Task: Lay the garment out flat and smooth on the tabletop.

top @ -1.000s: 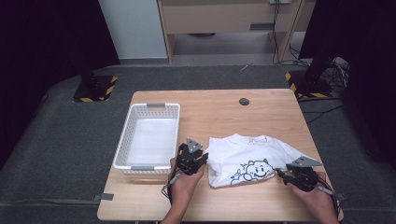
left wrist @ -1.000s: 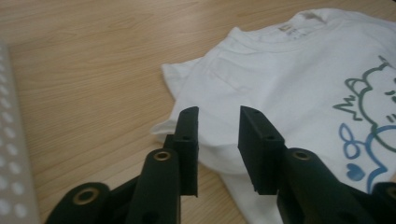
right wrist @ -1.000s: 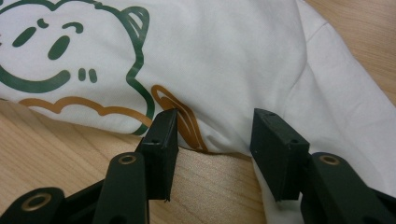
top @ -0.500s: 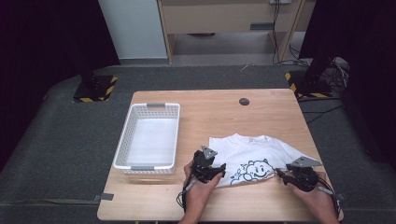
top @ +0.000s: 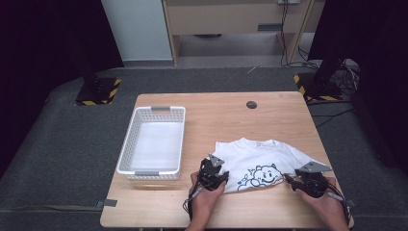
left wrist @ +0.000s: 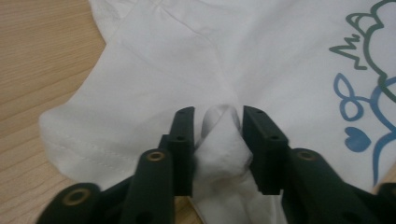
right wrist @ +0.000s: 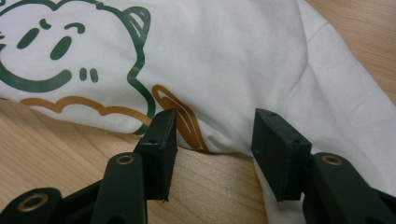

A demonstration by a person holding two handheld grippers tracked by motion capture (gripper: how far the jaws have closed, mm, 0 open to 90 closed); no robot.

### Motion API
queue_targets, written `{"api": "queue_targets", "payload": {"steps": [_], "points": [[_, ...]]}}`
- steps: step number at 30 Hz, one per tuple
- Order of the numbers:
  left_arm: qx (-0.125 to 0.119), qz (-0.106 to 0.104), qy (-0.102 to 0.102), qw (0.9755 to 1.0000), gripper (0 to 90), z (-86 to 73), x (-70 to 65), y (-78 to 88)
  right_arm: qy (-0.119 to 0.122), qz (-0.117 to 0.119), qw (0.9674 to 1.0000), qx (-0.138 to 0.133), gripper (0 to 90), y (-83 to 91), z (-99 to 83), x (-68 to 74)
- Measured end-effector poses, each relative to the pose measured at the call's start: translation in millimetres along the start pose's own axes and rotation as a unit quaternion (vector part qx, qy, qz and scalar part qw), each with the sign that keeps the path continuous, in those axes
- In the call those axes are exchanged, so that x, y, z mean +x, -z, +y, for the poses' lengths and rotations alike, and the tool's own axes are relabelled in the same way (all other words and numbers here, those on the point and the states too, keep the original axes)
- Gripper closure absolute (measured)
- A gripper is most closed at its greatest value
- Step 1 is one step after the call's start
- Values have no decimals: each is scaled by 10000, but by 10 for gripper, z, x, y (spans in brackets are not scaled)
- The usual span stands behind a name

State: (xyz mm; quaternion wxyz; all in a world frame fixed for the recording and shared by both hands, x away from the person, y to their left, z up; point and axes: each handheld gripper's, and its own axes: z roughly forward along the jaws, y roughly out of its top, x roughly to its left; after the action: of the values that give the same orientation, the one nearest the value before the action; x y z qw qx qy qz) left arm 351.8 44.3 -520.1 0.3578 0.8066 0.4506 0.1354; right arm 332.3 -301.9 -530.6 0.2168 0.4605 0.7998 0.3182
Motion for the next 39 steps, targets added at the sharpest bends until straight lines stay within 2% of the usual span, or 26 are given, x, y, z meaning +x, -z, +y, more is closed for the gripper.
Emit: {"api": "queue_targets", "payload": {"steps": [3,7,12,17,22,26,29,31,34,36,37,39], "points": [[-58,-68,-47,9999,773,-6,20,70,1,3,10000,0,500,0,0,-1],[-146,-111,-102,9998,786,-3,22,182,2,6,10000,-2,499,-1,0,-1],[-126,-162,-121,9997,783,-54,45,239,-15,14,10000,-12,500,-4,0,-4],[-106,-138,-59,9998,731,-111,66,262,-33,17,10000,0,500,-5,3,-7],[-60,-106,-89,9999,716,-151,88,323,-41,11,10000,13,501,-2,3,-5],[47,-111,-170,9998,717,-201,95,359,-38,15,10000,15,501,-1,3,-6],[156,-39,-204,9997,689,-252,127,384,-37,8,10000,20,500,0,3,-4],[136,-34,-147,9998,681,-275,138,419,-33,6,10000,22,500,0,4,-4],[64,48,-183,9998,636,-265,117,504,45,26,10000,64,454,12,8,18],[41,89,-227,9997,571,-255,105,534,86,38,9999,76,432,18,12,18],[12,106,-245,9996,571,-241,88,567,109,75,9999,99,409,34,21,23],[-68,26,-344,9994,507,-196,37,620,351,48,9994,-23,351,129,81,52]]}}
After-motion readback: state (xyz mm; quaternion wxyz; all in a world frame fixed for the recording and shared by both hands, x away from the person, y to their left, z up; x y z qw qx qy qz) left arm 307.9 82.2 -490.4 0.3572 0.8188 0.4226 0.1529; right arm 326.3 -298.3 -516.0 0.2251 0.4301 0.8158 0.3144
